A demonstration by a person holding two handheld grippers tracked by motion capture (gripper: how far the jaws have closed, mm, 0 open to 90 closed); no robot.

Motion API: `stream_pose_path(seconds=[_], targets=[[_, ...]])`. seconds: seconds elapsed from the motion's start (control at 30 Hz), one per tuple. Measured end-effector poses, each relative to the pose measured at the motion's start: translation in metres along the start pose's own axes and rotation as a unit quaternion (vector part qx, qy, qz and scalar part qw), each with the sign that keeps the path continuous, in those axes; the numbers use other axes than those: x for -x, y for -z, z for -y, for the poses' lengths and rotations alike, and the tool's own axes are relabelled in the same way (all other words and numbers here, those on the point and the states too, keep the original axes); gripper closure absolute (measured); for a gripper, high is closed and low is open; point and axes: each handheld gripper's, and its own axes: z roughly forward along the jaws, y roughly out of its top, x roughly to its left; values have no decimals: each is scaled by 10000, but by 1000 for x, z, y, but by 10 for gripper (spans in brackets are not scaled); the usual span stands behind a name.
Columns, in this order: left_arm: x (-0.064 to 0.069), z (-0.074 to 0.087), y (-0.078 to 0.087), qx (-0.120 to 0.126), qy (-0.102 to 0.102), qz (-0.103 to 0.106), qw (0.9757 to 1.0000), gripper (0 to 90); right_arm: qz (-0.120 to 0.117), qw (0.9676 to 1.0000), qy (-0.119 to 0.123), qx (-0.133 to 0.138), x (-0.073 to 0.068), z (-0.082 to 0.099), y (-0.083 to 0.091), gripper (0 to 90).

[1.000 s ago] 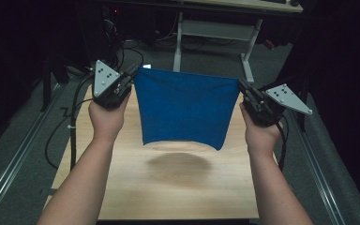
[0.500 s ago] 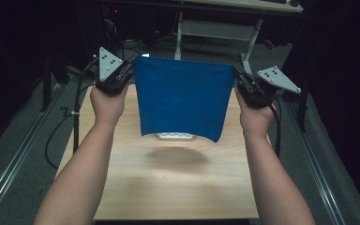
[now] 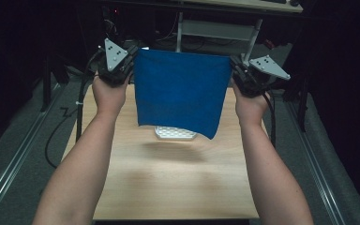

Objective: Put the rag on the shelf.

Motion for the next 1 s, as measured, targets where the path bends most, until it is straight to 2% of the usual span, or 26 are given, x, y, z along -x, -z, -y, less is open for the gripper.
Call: stream_pose_path(seconds=[0.13, 0.23, 0.4, 0.6, 0.67, 0.7, 0.77, 0.93, 0.97, 1.0], targets=[[-3, 8, -13, -219, -32, -26, 9998, 885, -8, 10000, 38, -73, 3, 1, -12, 885], [-9, 16, -21, -361, 150, 30, 9992, 885, -25, 9999, 75, -142, 3, 2, -21, 885], [-10, 42, -36, -734, 184, 38, 9971, 885, -71, 9991, 194, -376, 1, 14, -38, 885], [-4, 83, -48, -1197, 330, 241, 9920, 885, -63, 9962, 413, -758, -1, 37, -52, 885], [-1, 93, -50, -1277, 361, 297, 9907, 885, -76, 9954, 406, -869, -1, 46, -55, 885], [0, 99, -51, -1320, 375, 330, 9900, 885, -90, 9939, 440, -1007, 1, 56, -58, 885], [4, 110, -52, -1417, 384, 420, 9883, 885, -95, 9931, 457, -1080, 2, 61, -60, 885], [12, 133, -52, -1585, 448, 581, 9846, 886, -137, 9894, 381, -1398, 5, 89, -65, 886], [14, 138, -53, -1710, 430, 649, 9822, 886, -151, 9889, 364, -1435, 6, 94, -66, 885], [16, 143, -52, -1676, 401, 630, 9830, 886, -181, 9880, 295, -1503, 7, 105, -66, 885]])
